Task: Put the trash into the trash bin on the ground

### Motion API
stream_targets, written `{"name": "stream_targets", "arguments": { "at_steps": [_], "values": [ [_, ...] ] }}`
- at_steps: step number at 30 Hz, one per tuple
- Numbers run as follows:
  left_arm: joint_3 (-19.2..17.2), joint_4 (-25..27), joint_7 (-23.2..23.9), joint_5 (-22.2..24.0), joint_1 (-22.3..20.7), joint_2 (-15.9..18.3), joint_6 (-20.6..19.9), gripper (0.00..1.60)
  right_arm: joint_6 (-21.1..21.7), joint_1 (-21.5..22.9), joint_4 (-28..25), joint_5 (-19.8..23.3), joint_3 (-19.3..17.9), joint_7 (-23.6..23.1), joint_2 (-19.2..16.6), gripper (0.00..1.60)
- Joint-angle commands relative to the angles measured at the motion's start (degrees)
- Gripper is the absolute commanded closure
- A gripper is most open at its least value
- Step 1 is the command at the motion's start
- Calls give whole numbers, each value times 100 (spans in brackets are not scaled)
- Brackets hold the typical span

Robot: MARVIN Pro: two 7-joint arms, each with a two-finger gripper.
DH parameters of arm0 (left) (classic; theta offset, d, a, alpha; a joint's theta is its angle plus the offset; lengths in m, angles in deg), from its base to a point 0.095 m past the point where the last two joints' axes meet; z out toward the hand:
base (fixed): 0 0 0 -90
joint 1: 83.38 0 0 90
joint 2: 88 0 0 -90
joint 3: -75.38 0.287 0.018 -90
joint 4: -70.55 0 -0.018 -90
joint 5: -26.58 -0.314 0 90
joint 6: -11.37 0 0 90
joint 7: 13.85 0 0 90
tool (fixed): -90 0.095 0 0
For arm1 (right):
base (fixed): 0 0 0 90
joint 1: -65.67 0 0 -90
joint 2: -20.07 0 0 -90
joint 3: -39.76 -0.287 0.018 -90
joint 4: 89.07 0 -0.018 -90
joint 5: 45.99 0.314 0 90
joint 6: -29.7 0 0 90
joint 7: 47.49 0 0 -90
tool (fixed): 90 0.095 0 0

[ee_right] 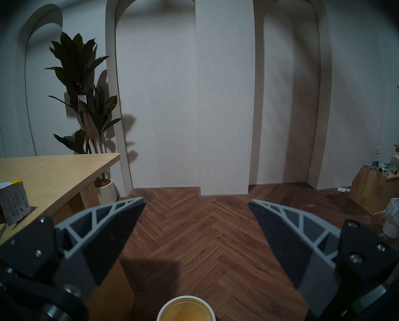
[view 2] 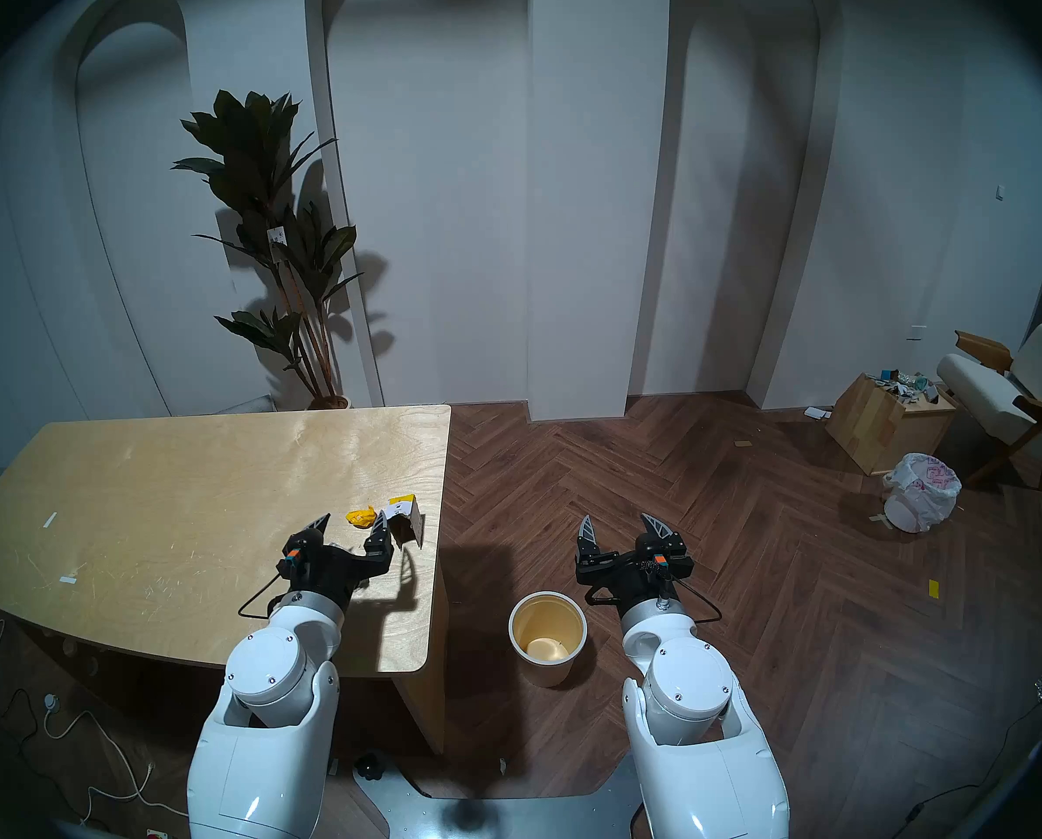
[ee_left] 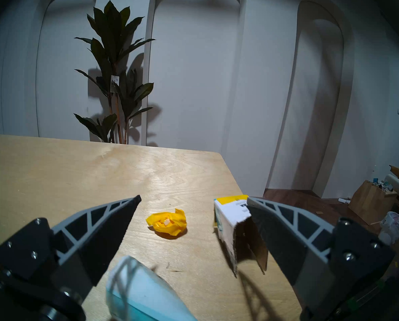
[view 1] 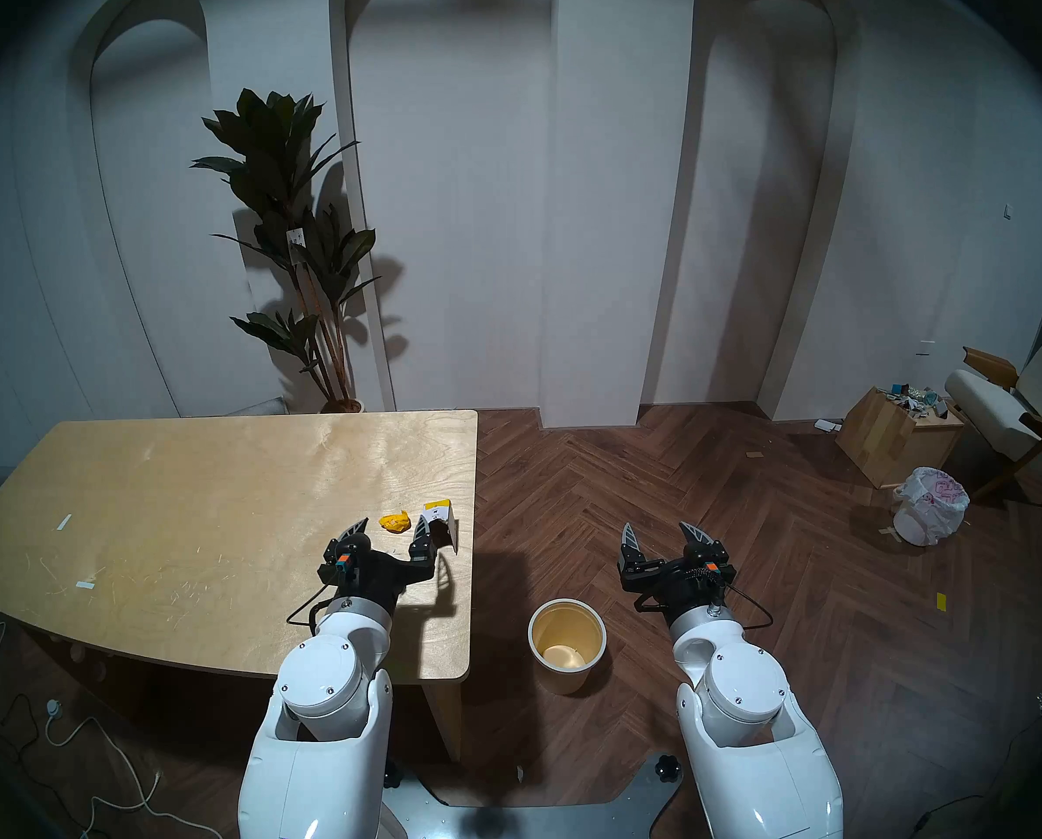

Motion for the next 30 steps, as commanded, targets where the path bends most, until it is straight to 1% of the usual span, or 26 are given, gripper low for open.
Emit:
{"name": "stream_targets", "arguments": {
  "at_steps": [1, 4, 9, 11, 14, 15, 20, 22, 24, 25, 29, 30],
  "values": [
    [-266, 576, -117, -14, 113, 81, -65, 0, 214, 2, -310, 95, 241, -256, 4, 0],
    [-389, 697, -184, -17, 169, 88, -135, 0, 325, 5, -374, 99, 429, -388, -39, 0],
    [-612, 803, -251, 28, 249, 109, -167, 0, 347, 95, -402, 136, 910, -505, -212, 0],
    [-703, 834, -307, 11, 279, 116, -164, 0, 353, 191, -381, 166, 1146, -482, -306, 0],
    [-813, 869, -323, 43, 321, 133, -170, 0, 383, 348, -337, 170, 1456, -328, -422, 0],
    [-851, 869, -350, 31, 330, 142, -155, 0, 385, 427, -313, 89, 1577, -255, -462, 0],
    [-1011, 901, -391, 82, 371, 185, -142, 0, 418, 815, -105, 177, 2047, -11, -571, 0],
    [-1074, 916, -410, 109, 384, 200, -128, 0, 454, 953, -36, 166, 2234, 163, -608, 0],
    [-1123, 940, -441, 117, 399, 212, -127, 0, 513, 1105, 64, 230, 2405, 256, -624, 0],
    [-1159, 950, -463, 119, 409, 220, -125, 0, 522, 1099, 40, 293, 2464, 295, -643, 0],
    [-1246, 965, -505, 153, 444, 237, -121, 0, 603, 1416, 192, 442, 2805, 447, -655, 0],
    [-1263, 980, -518, 161, 463, 233, -120, 0, 634, 1417, 161, 494, 2848, 430, -668, 0]
  ]
}}
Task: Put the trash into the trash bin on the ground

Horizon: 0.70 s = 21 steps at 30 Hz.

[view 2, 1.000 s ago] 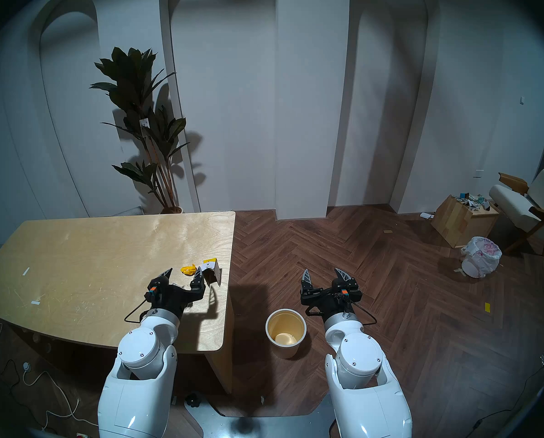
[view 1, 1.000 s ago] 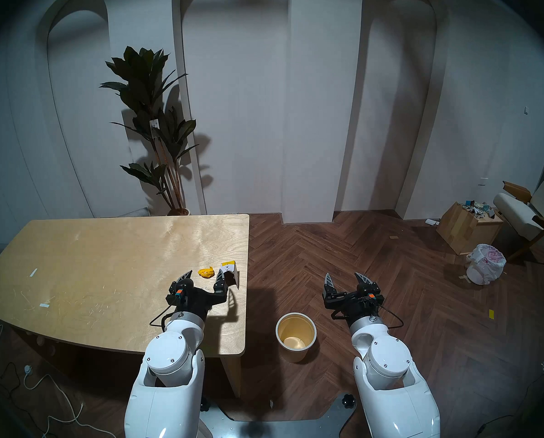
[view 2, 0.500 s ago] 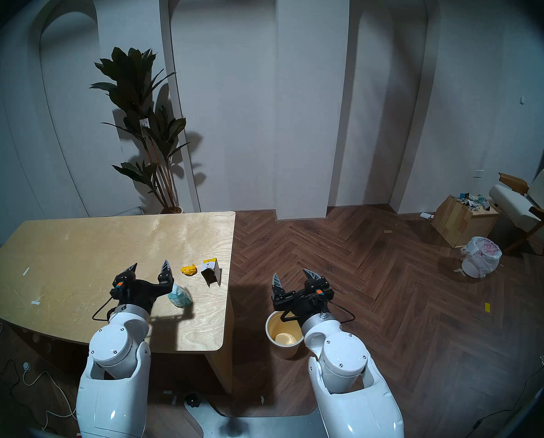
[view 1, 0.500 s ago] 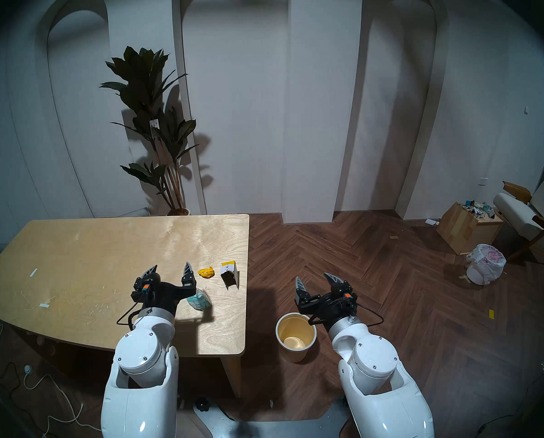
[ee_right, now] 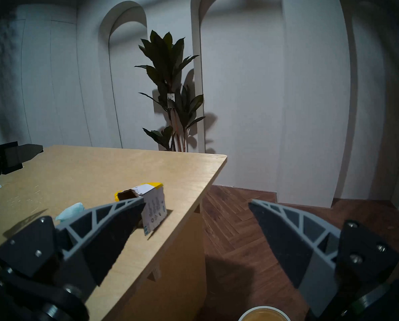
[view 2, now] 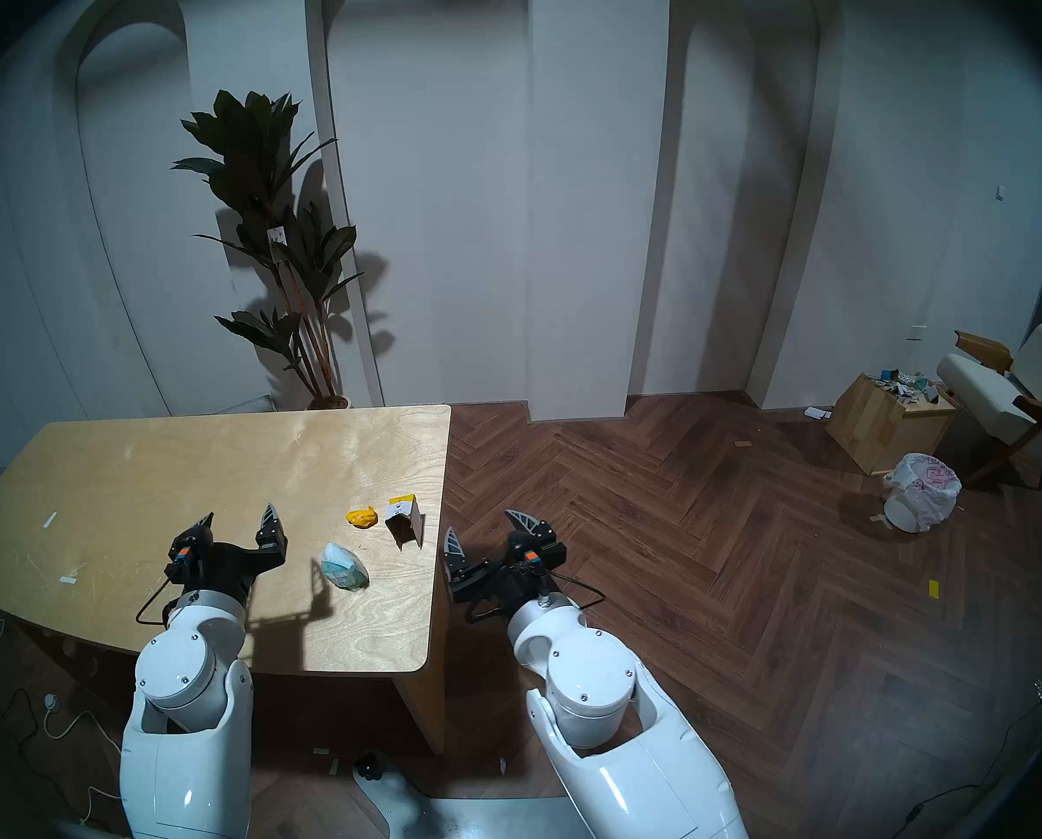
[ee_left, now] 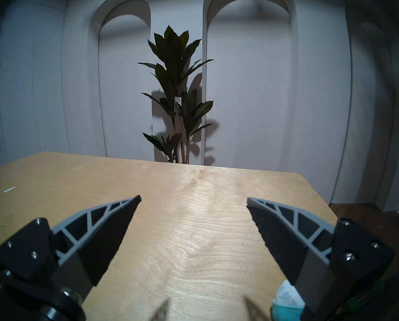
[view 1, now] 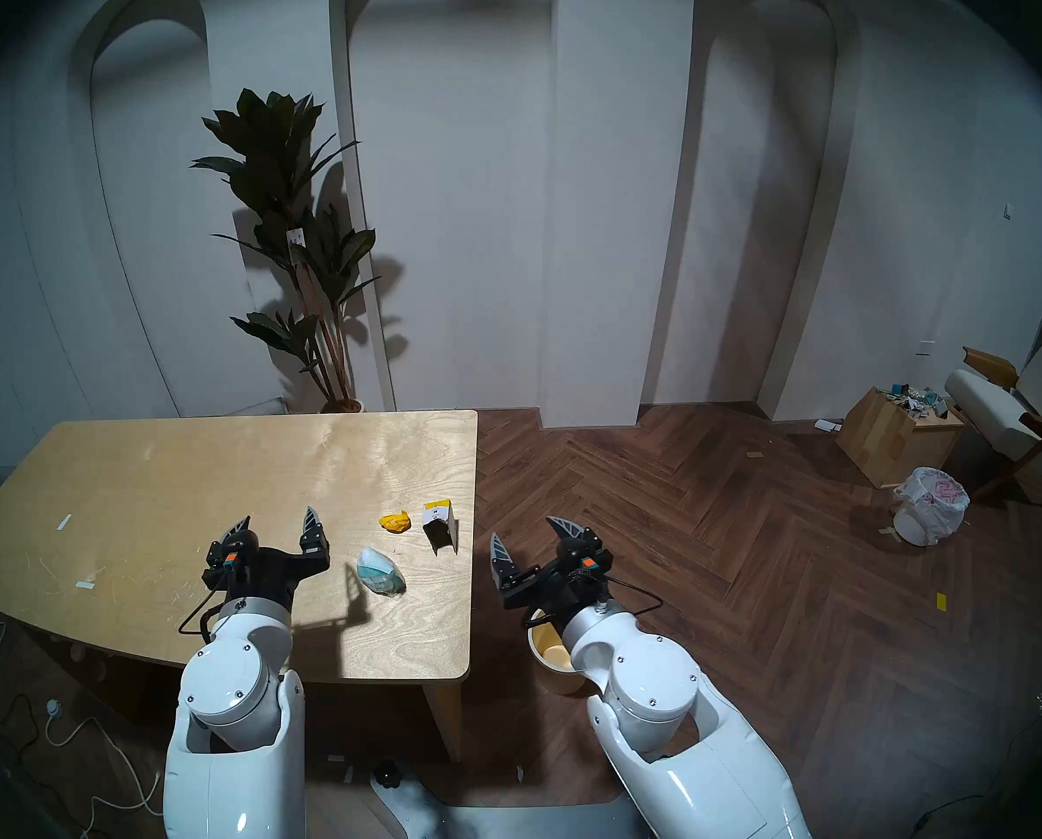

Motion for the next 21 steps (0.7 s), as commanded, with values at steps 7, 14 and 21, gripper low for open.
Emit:
{"name": "stream_targets", "arguments": {
  "at_steps": [7, 14, 21],
  "values": [
    [-169, 256, -79, 43, 96, 37, 75, 0, 227, 1101, 265, 441, 905, 447, 49, 0],
    [-163, 263, -134, 79, 159, 15, 75, 0, 359, 1447, 651, 755, 1111, 742, 230, 0],
    [-175, 240, -205, 103, 170, 26, 80, 0, 335, 1893, 1341, 1183, 1315, 933, 489, 0]
  ]
}}
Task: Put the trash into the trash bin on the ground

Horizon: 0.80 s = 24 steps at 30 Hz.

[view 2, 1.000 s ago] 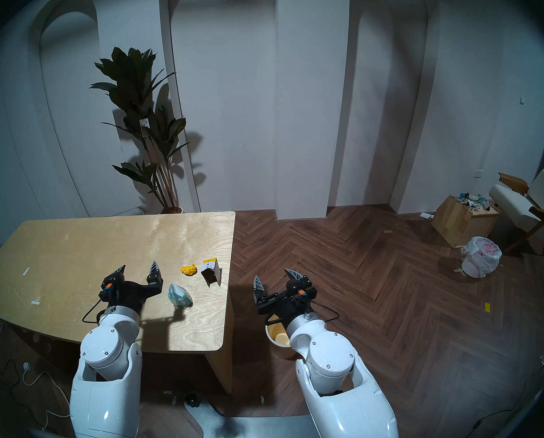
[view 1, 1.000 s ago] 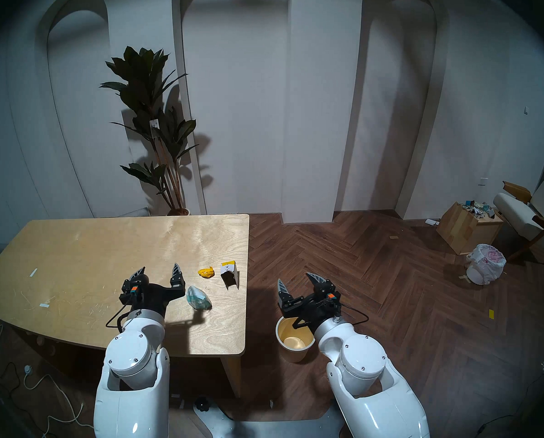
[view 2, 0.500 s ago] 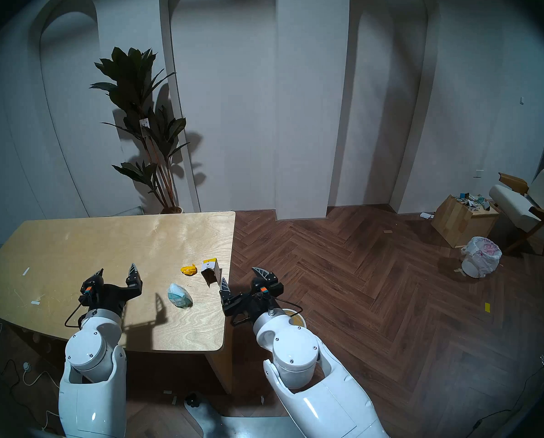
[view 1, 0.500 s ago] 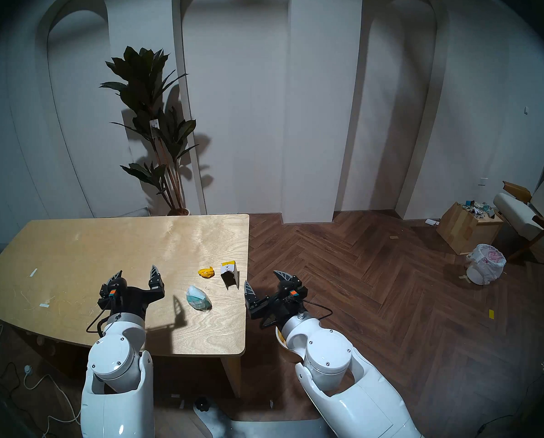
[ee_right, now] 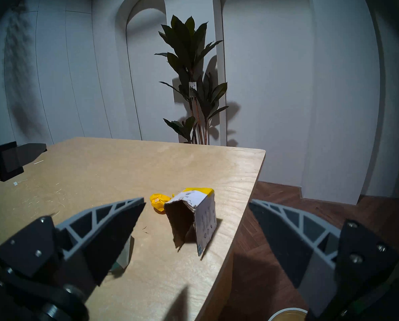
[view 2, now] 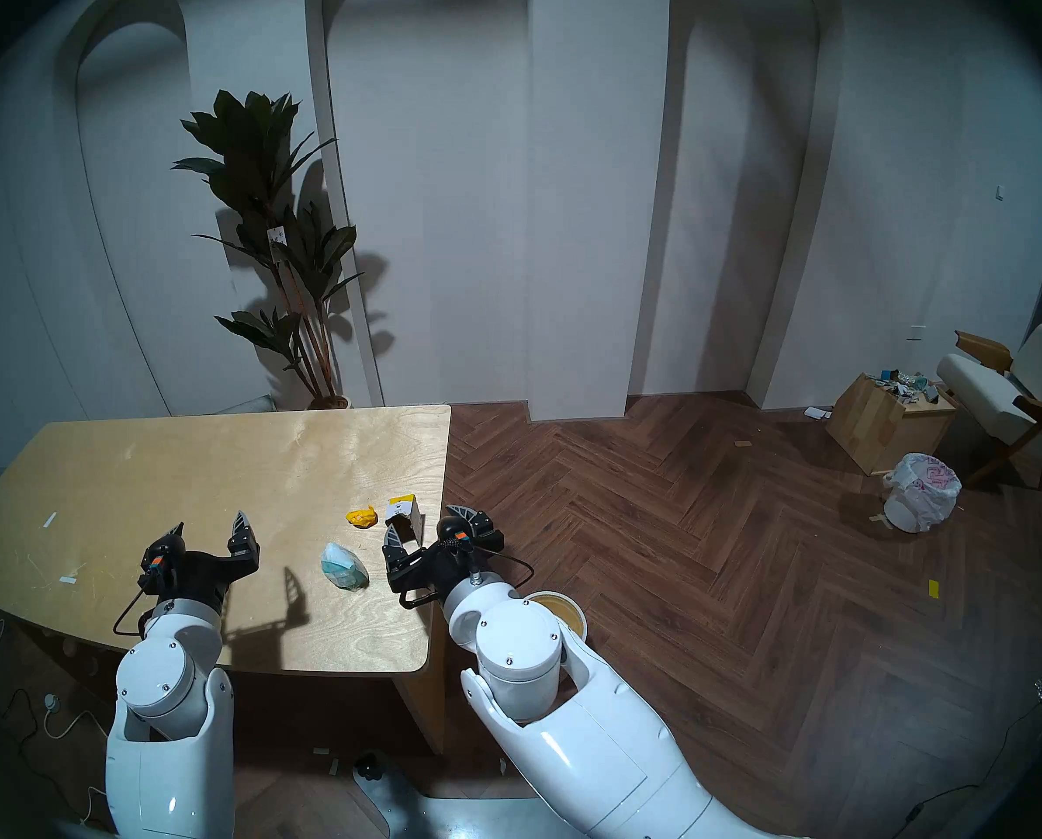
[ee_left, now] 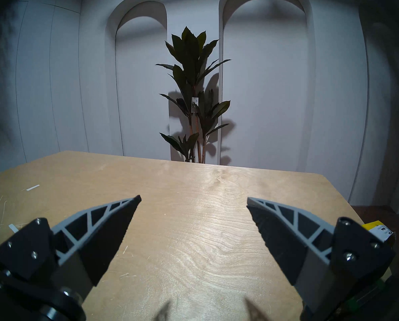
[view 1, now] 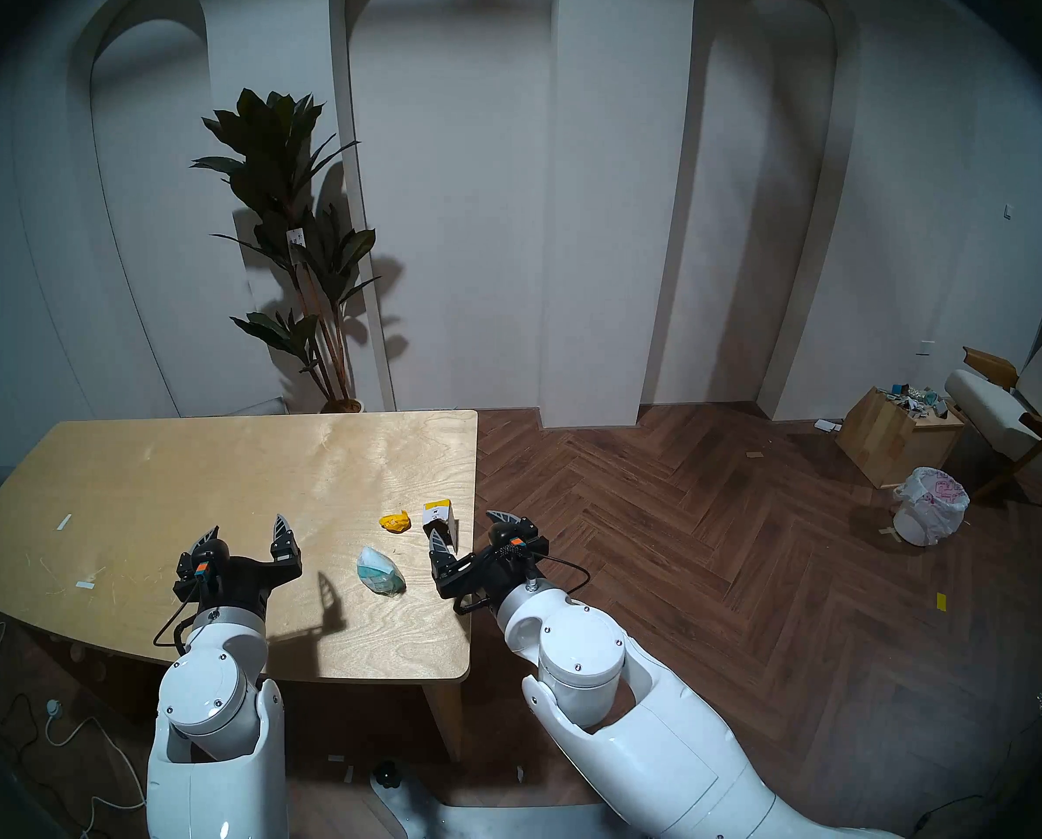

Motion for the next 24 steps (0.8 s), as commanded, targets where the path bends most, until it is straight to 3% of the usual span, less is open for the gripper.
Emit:
{"name": "stream_targets", "arguments": {
  "at_steps": [1, 18, 24],
  "values": [
    [9, 134, -16, -12, -31, -1, 62, 0, -99, 654, 420, 372, 188, 181, 381, 0],
    [-104, 156, -167, 15, 30, 9, 103, 0, -530, 1564, 1846, 975, 686, 719, 953, 0],
    [-139, 154, -212, 44, 101, -19, 150, 0, -799, 1975, 2641, 1167, 957, 988, 1249, 0]
  ]
}}
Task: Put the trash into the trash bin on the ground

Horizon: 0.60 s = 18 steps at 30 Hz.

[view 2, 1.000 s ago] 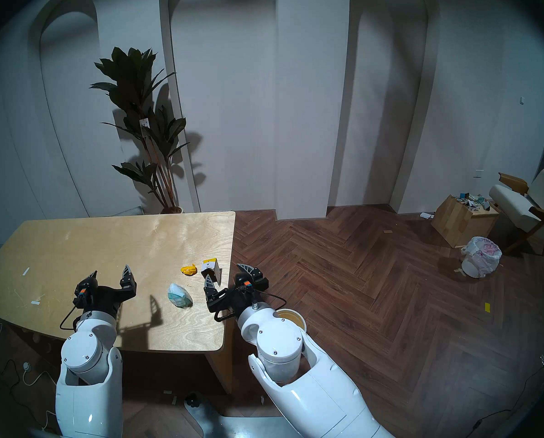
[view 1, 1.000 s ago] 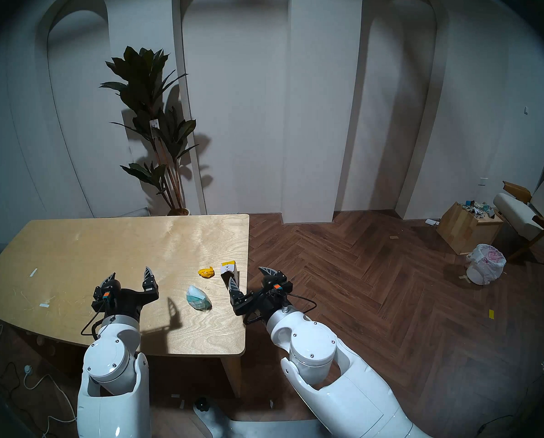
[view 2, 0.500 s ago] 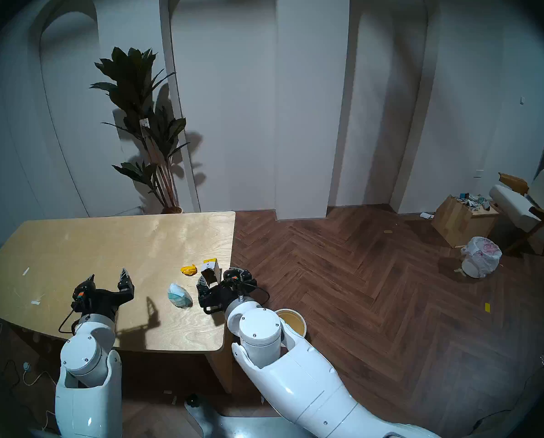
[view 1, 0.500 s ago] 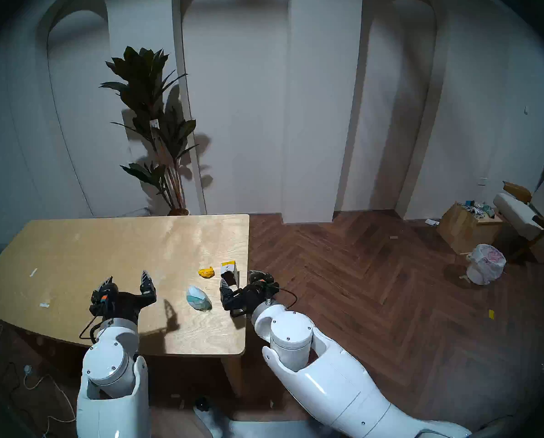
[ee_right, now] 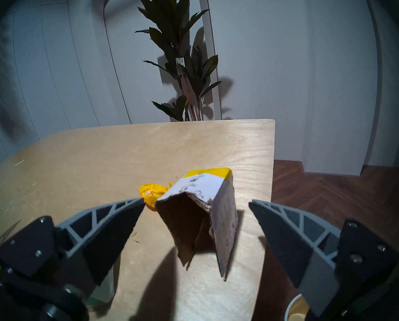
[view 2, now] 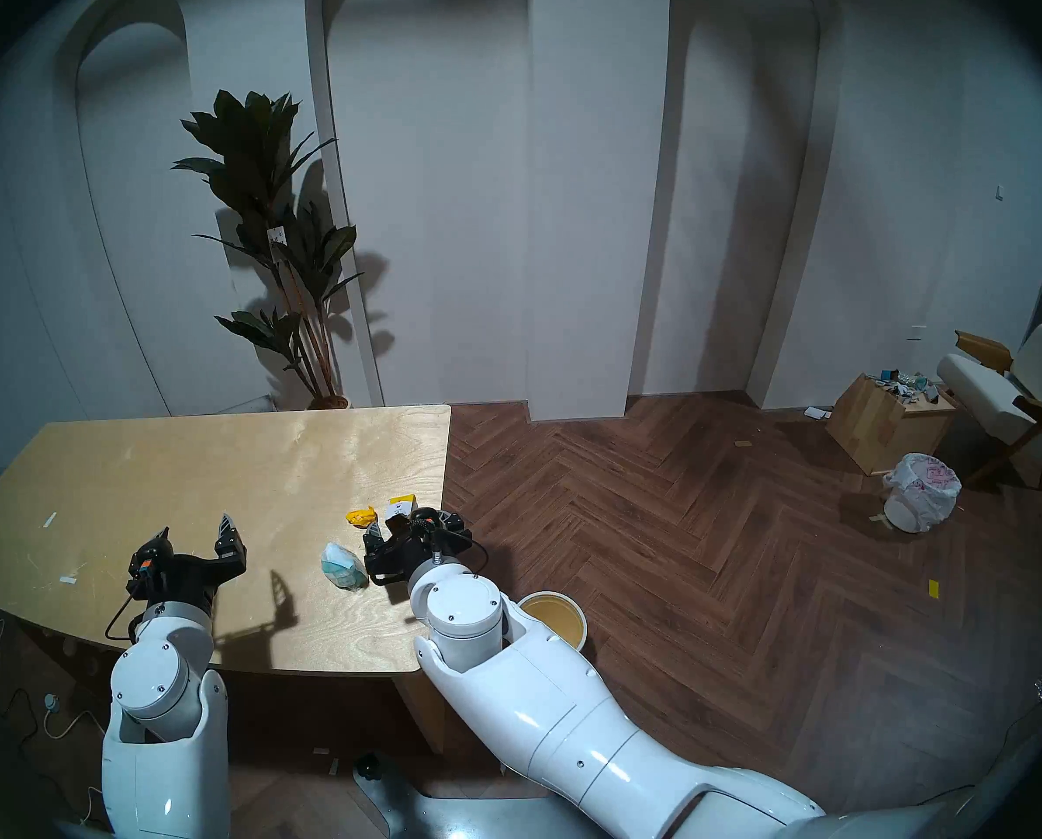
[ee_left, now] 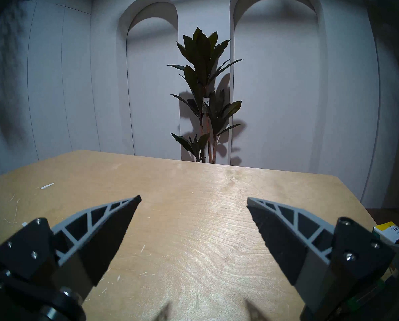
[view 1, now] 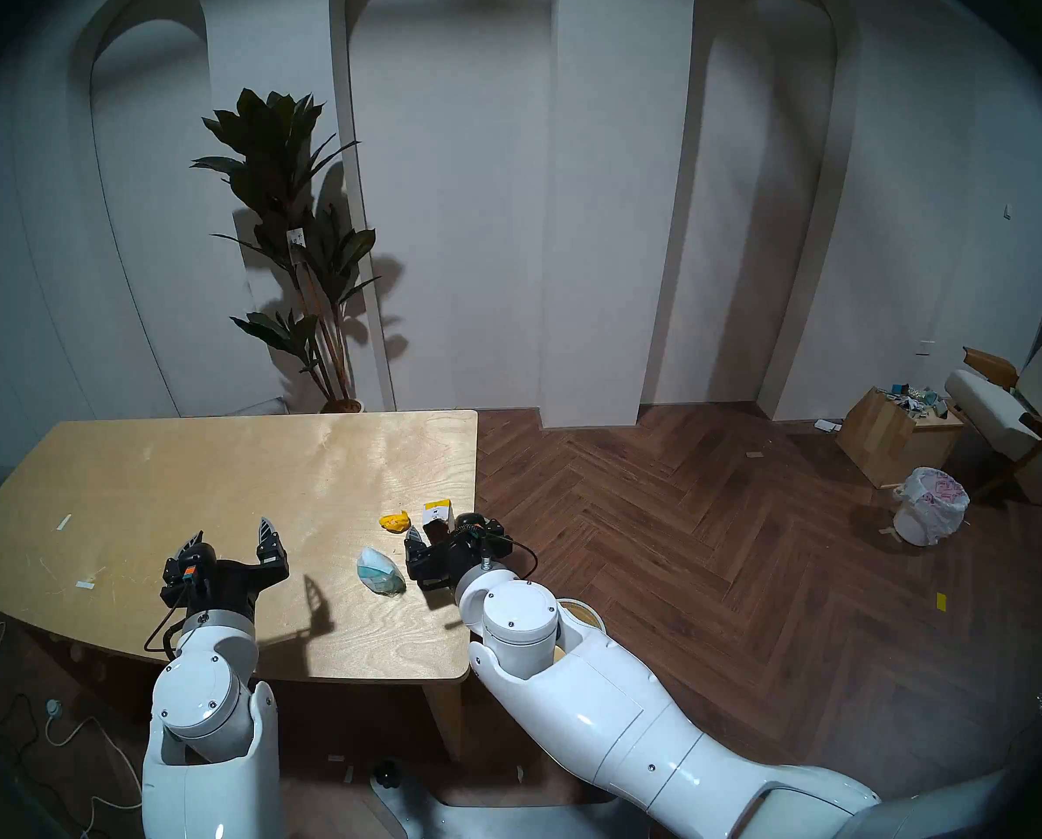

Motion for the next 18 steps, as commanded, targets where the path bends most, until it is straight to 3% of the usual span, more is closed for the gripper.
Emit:
{"name": "stream_targets", "arguments": {
  "at_steps": [1, 6, 7, 10, 11, 14, 15, 18],
  "values": [
    [-18, 145, 3, 16, 72, -28, 109, 0, -374, 690, 637, 187, 248, 275, 571, 0],
    [-20, 149, -12, 40, 96, -32, 137, 0, -593, 832, 975, 308, 365, 424, 675, 0],
    [-17, 144, -15, 47, 101, -32, 147, 0, -672, 866, 1063, 344, 397, 464, 702, 8],
    [9, 121, -17, 59, 101, -33, 164, 0, -889, 935, 1249, 438, 463, 565, 755, 89],
    [25, 113, -16, 60, 98, -33, 169, 0, -986, 955, 1302, 475, 483, 601, 768, 106],
    [68, 97, -5, 60, 87, -27, 178, 0, -1233, 957, 1344, 533, 492, 665, 771, 138],
    [88, 85, -1, 56, 76, -20, 176, 0, -1326, 938, 1314, 518, 481, 704, 755, 160],
    [132, 60, 0, 48, 44, -6, 176, 0, -1560, 858, 1173, 523, 396, 796, 703, 160]
  ]
}}
